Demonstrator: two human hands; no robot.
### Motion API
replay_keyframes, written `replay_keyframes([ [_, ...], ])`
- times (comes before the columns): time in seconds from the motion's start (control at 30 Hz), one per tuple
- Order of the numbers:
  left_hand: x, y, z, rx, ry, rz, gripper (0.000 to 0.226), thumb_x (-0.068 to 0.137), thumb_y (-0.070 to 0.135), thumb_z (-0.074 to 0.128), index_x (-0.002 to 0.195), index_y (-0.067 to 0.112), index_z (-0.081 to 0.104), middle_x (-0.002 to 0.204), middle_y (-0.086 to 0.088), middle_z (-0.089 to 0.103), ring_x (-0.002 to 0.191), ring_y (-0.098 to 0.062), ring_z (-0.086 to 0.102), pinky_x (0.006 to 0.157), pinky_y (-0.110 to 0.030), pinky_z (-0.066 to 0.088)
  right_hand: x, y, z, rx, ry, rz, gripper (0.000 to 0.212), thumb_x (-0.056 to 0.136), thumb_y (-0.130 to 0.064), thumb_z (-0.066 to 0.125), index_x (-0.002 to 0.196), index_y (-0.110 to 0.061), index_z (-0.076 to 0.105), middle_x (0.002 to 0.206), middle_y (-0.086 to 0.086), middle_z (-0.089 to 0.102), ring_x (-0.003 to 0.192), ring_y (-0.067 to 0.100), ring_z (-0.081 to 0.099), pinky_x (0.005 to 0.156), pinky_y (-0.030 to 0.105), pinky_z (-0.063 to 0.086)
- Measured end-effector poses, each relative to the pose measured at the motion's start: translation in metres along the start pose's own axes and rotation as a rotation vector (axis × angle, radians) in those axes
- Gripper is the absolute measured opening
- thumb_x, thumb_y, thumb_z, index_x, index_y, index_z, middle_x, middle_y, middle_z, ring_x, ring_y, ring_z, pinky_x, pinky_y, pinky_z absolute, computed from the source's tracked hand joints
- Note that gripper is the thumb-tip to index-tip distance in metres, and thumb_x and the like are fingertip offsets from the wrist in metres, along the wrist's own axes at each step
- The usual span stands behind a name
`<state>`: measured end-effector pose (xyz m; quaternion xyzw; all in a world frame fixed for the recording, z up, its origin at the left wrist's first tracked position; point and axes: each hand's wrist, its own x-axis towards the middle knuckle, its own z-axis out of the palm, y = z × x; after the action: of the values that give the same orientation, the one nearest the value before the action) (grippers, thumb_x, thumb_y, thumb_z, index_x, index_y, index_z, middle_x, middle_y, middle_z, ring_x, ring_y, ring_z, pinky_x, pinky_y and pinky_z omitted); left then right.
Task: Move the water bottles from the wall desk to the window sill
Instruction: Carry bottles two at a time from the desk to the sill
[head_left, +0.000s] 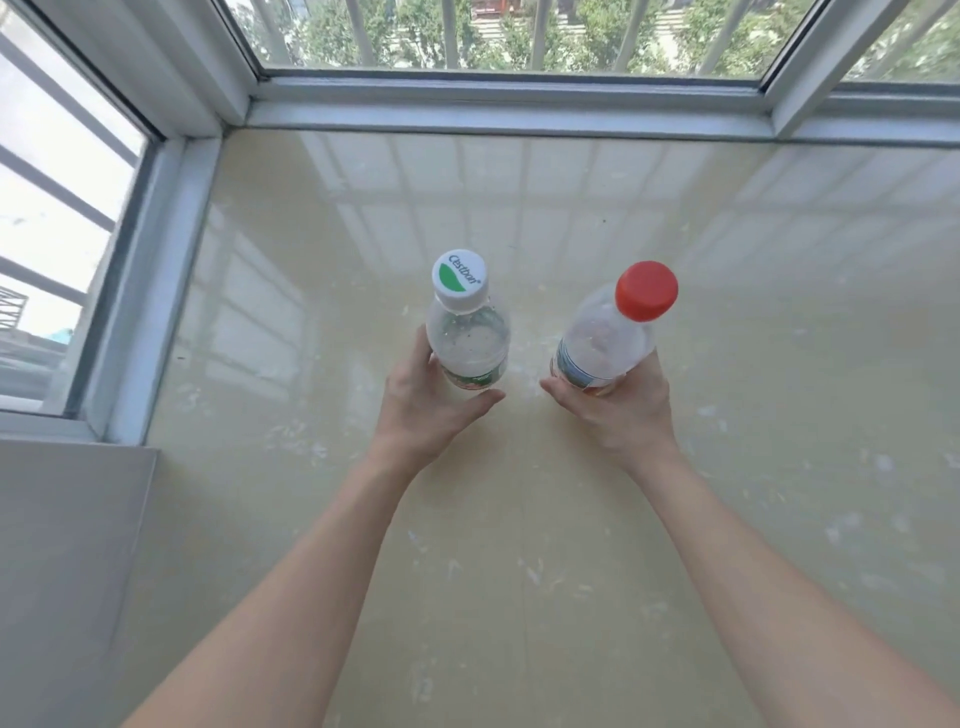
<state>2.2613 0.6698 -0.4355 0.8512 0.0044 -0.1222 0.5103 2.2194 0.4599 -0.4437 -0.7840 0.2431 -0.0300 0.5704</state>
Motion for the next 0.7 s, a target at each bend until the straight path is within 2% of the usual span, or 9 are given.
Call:
replay_keyframes([
  [0.07,-0.002,-0.003,-0.003,0.056,-0.014,0.002,0.076,0.058,0.032,0.092,0.121,0.029,0.049,0.106,0.027,0.063,0.104,-0.002,0.059,0.089,-0.027,0.049,-0.003,-0.002,0.000,-0.028,-0.004,0.002,0.076,0.052,-0.042,0.091,0.116,-0.025,0.053,0.107,-0.011,0.071,0.102,0.011,0.068,0.091,0.040,0.056],
  [0.13,-0.005,-0.006,-0.009,0.162,-0.051,0.045,0.084,0.061,0.033,0.091,0.131,0.028,0.045,0.122,0.016,0.058,0.114,-0.008,0.051,0.093,-0.028,0.043,-0.008,-0.005,-0.008,-0.070,-0.033,-0.011,0.081,0.052,-0.041,0.091,0.123,-0.030,0.051,0.115,-0.014,0.067,0.109,0.008,0.064,0.093,0.034,0.054],
  [0.2,-0.011,-0.008,-0.023,0.334,-0.076,0.105,0.086,0.068,0.033,0.086,0.140,0.023,0.040,0.131,0.009,0.051,0.121,-0.013,0.043,0.098,-0.029,0.038,-0.013,-0.009,-0.024,-0.121,-0.102,-0.040,0.089,0.053,-0.040,0.088,0.132,-0.029,0.048,0.125,-0.009,0.061,0.119,0.010,0.058,0.094,0.028,0.047],
  [0.3,-0.022,-0.001,-0.054,0.579,-0.041,0.160,0.086,0.074,0.037,0.077,0.147,0.024,0.034,0.138,0.000,0.050,0.124,-0.024,0.044,0.106,-0.040,0.038,-0.022,-0.022,-0.065,-0.484,-0.200,-0.041,0.096,0.063,-0.027,0.085,0.146,-0.027,0.037,0.129,-0.004,0.049,0.126,0.016,0.045,0.094,0.024,0.035],
  [0.37,-0.031,0.014,-0.075,0.696,0.017,0.173,0.079,0.074,0.042,0.067,0.146,0.025,0.039,0.137,-0.002,0.054,0.122,-0.030,0.050,0.105,-0.043,0.039,-0.026,-0.037,-0.091,-0.695,-0.210,-0.062,0.093,0.072,-0.022,0.079,0.152,-0.028,0.031,0.133,0.003,0.047,0.127,0.023,0.042,0.102,0.031,0.038],
  [0.43,-0.041,0.040,-0.096,0.750,0.075,0.172,0.075,0.072,0.044,0.060,0.143,0.024,0.045,0.134,-0.002,0.057,0.120,-0.031,0.053,0.103,-0.045,0.042,-0.032,-0.062,-0.110,-0.822,-0.195,-0.102,0.084,0.077,-0.022,0.074,0.151,-0.024,0.035,0.135,0.006,0.049,0.125,0.028,0.044,0.106,0.038,0.039],
  [0.57,-0.063,0.103,-0.138,0.820,0.141,0.217,0.070,0.074,0.046,0.059,0.140,0.025,0.048,0.130,0.001,0.059,0.119,-0.028,0.055,0.104,-0.045,0.042,-0.050,-0.138,-0.136,-0.954,-0.120,-0.248,0.064,0.078,-0.023,0.072,0.139,-0.019,0.052,0.128,0.007,0.058,0.112,0.032,0.054,0.095,0.041,0.048],
  [0.7,-0.088,0.168,-0.163,0.862,0.163,0.280,0.068,0.079,0.048,0.065,0.141,0.026,0.047,0.132,0.003,0.059,0.123,-0.024,0.052,0.106,-0.045,0.041,-0.072,-0.209,-0.150,-1.014,-0.066,-0.394,0.060,0.073,-0.022,0.074,0.131,-0.017,0.059,0.121,0.007,0.062,0.105,0.032,0.059,0.091,0.042,0.052],
])
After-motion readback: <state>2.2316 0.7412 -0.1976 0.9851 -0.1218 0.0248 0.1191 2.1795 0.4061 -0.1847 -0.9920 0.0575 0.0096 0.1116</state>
